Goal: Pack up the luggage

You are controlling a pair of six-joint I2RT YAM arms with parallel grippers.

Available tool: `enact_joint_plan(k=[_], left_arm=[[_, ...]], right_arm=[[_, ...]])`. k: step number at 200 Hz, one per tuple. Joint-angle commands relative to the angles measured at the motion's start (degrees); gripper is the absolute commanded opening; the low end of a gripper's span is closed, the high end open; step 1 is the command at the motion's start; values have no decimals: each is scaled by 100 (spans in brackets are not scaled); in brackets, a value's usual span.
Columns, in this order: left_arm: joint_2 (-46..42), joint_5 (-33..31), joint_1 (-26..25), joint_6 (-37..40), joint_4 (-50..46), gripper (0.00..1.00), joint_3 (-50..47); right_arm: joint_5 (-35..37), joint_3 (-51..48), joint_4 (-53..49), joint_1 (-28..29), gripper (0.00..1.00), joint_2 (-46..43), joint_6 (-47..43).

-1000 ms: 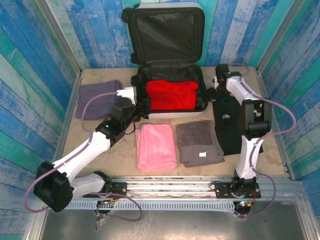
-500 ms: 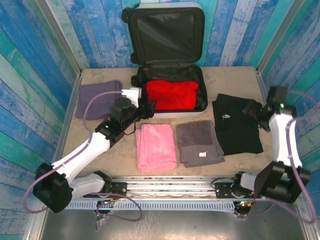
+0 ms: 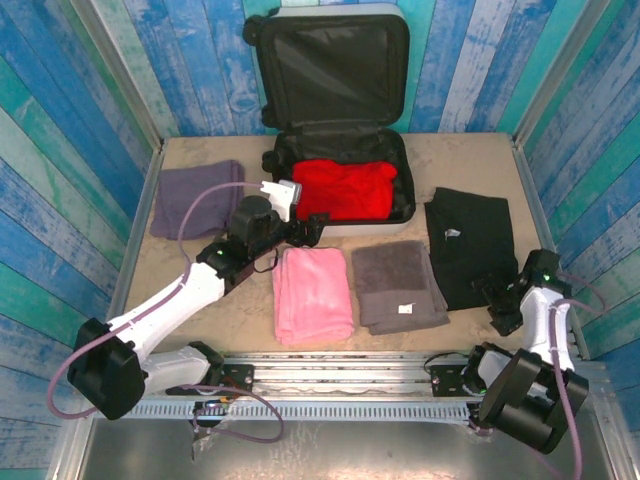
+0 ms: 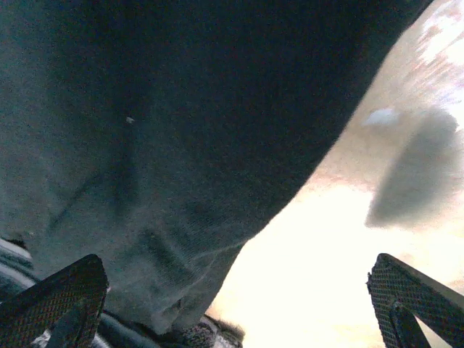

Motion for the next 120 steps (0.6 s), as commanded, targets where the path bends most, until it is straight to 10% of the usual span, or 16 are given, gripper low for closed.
enact_joint_plan(k=[1,78,120], left_arm=[[71,40,-44,139,-87,96,178],[230,-187,-81,167,-255,97,328],[437,-199,-79,112,-300,97,520]], right_arm=[[-552,-245,762,-27,94,237,152],[-1119,-374,2571,-18,81,1888,56],[-1208,-128,3209,-10,35,2843,-126]])
